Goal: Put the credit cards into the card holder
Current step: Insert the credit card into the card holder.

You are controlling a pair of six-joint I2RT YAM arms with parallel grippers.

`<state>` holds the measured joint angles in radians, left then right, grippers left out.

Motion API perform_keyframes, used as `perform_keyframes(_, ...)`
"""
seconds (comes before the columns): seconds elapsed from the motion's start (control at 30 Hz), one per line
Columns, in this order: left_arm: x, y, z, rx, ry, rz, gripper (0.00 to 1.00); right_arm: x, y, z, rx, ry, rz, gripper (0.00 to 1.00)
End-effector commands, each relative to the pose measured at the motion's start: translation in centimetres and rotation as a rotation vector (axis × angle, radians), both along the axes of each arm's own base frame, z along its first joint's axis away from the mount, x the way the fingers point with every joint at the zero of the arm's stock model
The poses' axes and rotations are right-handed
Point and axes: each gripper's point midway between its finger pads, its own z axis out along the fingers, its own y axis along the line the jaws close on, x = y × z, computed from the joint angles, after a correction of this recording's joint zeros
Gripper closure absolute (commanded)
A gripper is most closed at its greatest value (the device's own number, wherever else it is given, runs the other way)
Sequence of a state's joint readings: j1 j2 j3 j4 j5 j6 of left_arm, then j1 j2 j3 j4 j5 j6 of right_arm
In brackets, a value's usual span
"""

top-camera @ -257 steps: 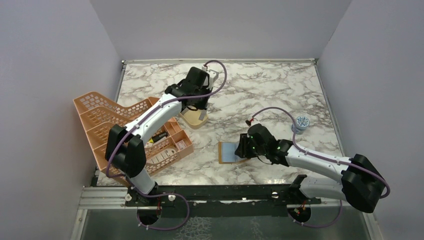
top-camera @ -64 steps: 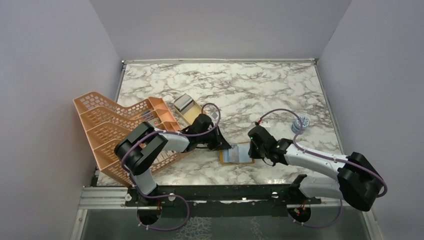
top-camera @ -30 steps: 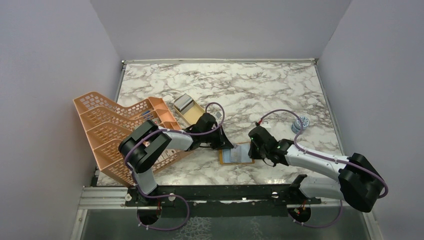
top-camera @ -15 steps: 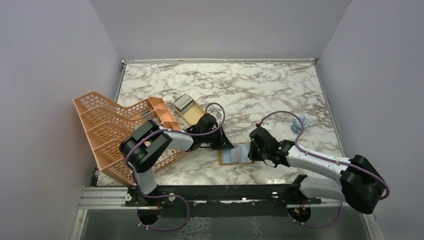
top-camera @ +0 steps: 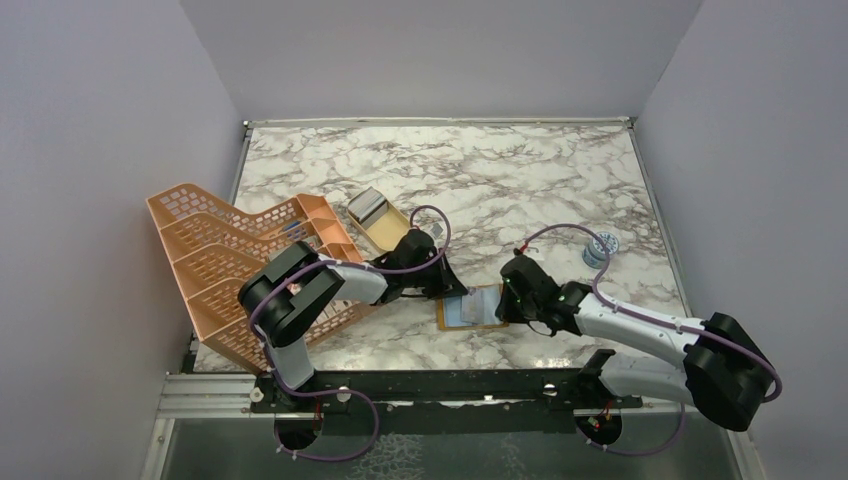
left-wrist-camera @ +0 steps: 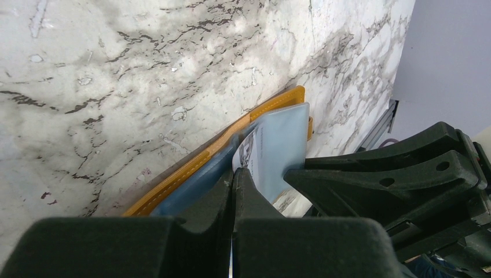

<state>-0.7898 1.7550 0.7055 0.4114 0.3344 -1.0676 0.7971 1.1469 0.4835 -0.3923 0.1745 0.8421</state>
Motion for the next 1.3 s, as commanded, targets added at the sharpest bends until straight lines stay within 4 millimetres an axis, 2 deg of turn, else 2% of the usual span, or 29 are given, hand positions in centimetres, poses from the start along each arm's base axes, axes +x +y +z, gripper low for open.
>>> perform_keyframes(0.0, 0.4, 1.0, -0.5, 0.043, -0.028, 0.057, 1.0, -0.5, -0.1, 0.0, 0.018, 0.007, -0.009, 0.86)
perform_keyframes(0.33, -0.3, 0.4, -0.8, 0.03, -0.018, 0.064, 1.0, -0.7, 0.3, -0.1, 0.045, 0.018, -0.008, 0.86)
perform_keyframes(0.5, -0.6, -0.2, -0.4, 0.018, -0.027, 0.053, 0.99, -0.3, 0.3, 0.7, 0.046, 0.002, -0.019, 0.86)
perform_keyframes(0.63, -0.4, -0.2, 0.1, 0.015, -0.05, 0.052, 0.79, 0.2, -0.4, 1.7, 0.011, -0.022, -0.047, 0.78)
perform_keyframes(0.73, -0.4, -0.1, 0.5, 0.011, -0.064, 0.05, 0.72, 0.6, -1.1, 2.2, -0.021, -0.041, -0.062, 0.76)
perform_keyframes(0.83, -0.4, 0.1, 0.2, 0.025, -0.068, 0.048, 0.67, 0.9, -1.6, 2.7, -0.053, -0.058, -0.077, 0.76)
perform_keyframes(0.93, -0.2, 0.3, 1.3, 0.023, -0.098, 0.049, 0.65, 1.4, -1.7, 2.9, -0.06, -0.076, -0.084, 0.76)
perform_keyframes(1.07, -0.2, 0.6, 1.6, 0.043, -0.106, 0.044, 0.63, 1.1, -1.4, 1.9, -0.061, -0.054, -0.064, 0.78)
perform_keyframes(1.27, -1.1, 1.3, 0.8, 0.075, -0.084, 0.025, 0.61, 0.4, -0.5, 0.8, -0.013, -0.026, -0.026, 0.82)
